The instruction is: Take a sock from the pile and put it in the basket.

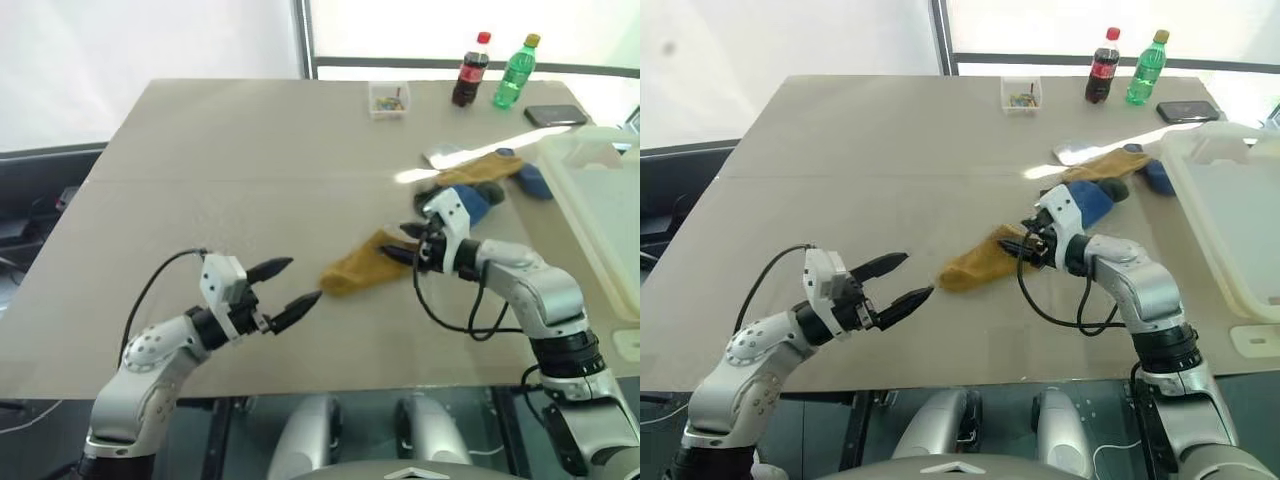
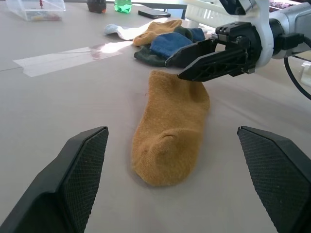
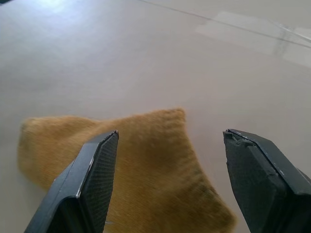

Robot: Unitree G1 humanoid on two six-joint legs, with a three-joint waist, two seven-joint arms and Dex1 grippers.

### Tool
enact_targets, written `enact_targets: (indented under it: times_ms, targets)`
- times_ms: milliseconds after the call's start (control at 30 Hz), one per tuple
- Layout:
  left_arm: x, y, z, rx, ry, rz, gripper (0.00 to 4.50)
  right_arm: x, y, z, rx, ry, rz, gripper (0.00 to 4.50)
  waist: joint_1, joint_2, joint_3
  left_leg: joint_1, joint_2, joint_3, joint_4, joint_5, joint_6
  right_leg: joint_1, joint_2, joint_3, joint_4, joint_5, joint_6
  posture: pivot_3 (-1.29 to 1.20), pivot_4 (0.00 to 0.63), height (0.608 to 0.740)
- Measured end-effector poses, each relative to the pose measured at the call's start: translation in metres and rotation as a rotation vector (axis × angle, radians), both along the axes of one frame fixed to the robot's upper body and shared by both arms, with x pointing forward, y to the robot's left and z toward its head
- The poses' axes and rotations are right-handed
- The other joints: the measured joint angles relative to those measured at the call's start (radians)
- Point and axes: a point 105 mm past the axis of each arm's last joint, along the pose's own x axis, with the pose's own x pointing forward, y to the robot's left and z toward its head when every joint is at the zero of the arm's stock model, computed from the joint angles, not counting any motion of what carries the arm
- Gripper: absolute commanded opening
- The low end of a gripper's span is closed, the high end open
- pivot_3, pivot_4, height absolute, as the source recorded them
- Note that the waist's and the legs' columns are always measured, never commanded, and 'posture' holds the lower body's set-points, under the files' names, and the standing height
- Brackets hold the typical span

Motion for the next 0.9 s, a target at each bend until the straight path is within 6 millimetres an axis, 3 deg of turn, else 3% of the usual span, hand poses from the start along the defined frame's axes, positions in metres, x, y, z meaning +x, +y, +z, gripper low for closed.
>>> enact_targets:
  times_ms: [33,67,100,233,333,467,567,600,733,900]
  targets:
    - [0.001,0.0,-0.001,0.0,0.004,0.006,4.5,0.001,-0.001,-0.001,-0.004,0.001,-0.004,3.56,0.0,0.0,0.0,0.0,0.0,0.0,0.0,0.0,0.0,0.0,0.0,0.0,0.0,0.0,0.0,0.0,0.15,0.729]
    - [0.004,0.0,-0.004,0.0,0.019,0.029,4.5,0.003,-0.005,-0.004,-0.016,0.002,-0.012,2.96,0.0,0.0,0.0,0.0,0.0,0.0,0.0,0.0,0.0,0.0,0.0,0.0,0.0,0.0,0.0,0.0,0.15,0.729]
    - [0.007,0.001,-0.007,-0.001,0.043,0.059,4.5,0.005,-0.008,-0.007,-0.026,0.007,-0.019,2.74,0.0,0.0,0.0,0.0,0.0,0.0,0.0,0.0,0.0,0.0,0.0,0.0,0.0,0.0,0.0,0.0,0.15,0.729]
    - [0.012,-0.007,-0.032,0.012,0.211,0.097,4.5,0.003,-0.006,-0.015,-0.035,0.033,0.023,1.17,-0.001,0.0,0.0,0.0,0.0,0.0,0.0,0.0,0.0,0.0,0.001,0.0,0.0,0.0,0.0,0.0,0.15,0.729]
    - [0.018,-0.018,-0.035,-0.008,0.244,0.096,3.65,0.001,-0.004,-0.017,-0.033,0.041,0.041,0.0,0.006,0.0,0.0,0.002,0.0,-0.001,0.0,0.0,0.001,0.003,0.002,0.0,0.0,0.0,0.0,0.0,0.15,0.729]
    - [0.028,-0.033,-0.037,-0.07,0.308,0.096,1.62,-0.002,-0.005,-0.022,-0.035,0.058,0.045,0.0,0.013,0.0,0.0,0.003,0.0,-0.001,0.0,0.0,0.001,0.004,0.002,0.0,0.0,0.0,0.0,0.0,0.15,0.729]
    - [0.027,-0.035,-0.04,-0.093,0.355,0.079,0.29,-0.006,-0.006,-0.024,-0.038,0.067,0.044,0.0,0.012,0.0,0.0,0.003,0.0,-0.001,0.0,0.0,0.0,0.004,0.002,0.0,0.0,0.0,0.0,0.0,0.15,0.729]
    - [0.026,-0.035,-0.041,-0.096,0.37,0.066,0.05,-0.009,-0.007,-0.025,-0.037,0.072,0.045,0.0,0.012,0.0,0.0,0.002,0.0,-0.001,0.0,0.0,0.0,0.004,0.002,0.0,0.0,0.0,0.0,0.0,0.15,0.729]
    - [0.016,-0.027,-0.042,-0.098,0.415,0.017,0.05,-0.026,-0.013,-0.028,-0.063,0.094,0.047,0.0,0.012,0.0,0.0,0.002,0.001,-0.001,0.0,0.0,0.0,0.002,0.002,0.0,0.0,0.0,0.0,0.0,0.15,0.729]
    - [-0.004,-0.011,-0.038,-0.051,0.463,-0.078,0.05,-0.065,-0.019,-0.034,-0.089,0.147,0.055,0.0,0.016,0.0,0.0,0.001,0.002,-0.002,0.0,-0.001,0.0,0.002,-0.004,0.0,-0.001,-0.003,-0.004,0.0,0.15,0.729]
